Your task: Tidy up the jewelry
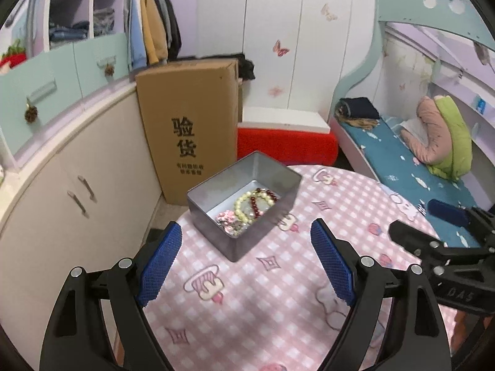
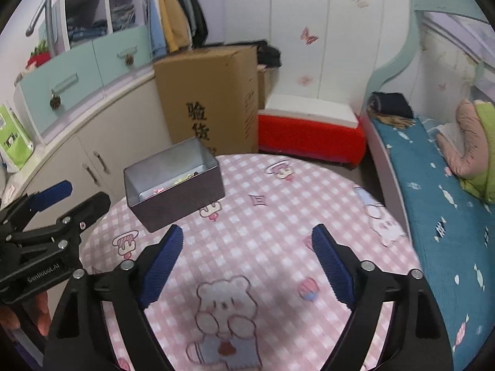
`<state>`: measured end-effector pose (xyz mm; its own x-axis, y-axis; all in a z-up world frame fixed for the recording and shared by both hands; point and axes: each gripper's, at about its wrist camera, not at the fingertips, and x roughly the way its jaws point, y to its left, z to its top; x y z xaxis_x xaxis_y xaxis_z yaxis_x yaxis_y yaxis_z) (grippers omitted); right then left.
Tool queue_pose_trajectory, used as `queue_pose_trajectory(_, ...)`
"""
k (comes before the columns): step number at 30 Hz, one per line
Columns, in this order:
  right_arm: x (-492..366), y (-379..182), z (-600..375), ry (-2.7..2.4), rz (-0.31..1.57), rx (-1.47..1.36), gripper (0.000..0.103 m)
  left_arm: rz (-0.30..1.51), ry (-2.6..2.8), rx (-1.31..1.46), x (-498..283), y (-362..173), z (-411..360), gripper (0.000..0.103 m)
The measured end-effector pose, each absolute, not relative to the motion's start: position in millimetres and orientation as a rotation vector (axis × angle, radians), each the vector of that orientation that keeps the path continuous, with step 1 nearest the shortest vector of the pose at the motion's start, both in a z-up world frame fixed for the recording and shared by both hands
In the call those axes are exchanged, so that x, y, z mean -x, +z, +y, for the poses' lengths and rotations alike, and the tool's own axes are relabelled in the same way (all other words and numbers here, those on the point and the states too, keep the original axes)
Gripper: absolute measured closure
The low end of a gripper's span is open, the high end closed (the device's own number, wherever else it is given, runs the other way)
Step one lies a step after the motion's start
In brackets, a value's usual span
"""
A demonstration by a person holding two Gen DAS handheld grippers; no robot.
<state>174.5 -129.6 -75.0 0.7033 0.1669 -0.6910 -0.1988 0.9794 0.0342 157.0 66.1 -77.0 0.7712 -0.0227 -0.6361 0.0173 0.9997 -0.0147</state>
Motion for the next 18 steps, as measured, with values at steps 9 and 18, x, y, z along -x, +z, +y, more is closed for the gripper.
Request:
queue_pose_trajectory(9, -96, -37, -154, 0.186, 0.626, 0.008, 0.013, 0.542, -0.078, -0.02, -81, -37, 37, 0.014)
queue_pose_trajectory(18, -25, 5, -160, 0.158, 0.461, 0.028, 0.011, 0.38, -0.062, -0.059, -17, 9, 22, 0.014)
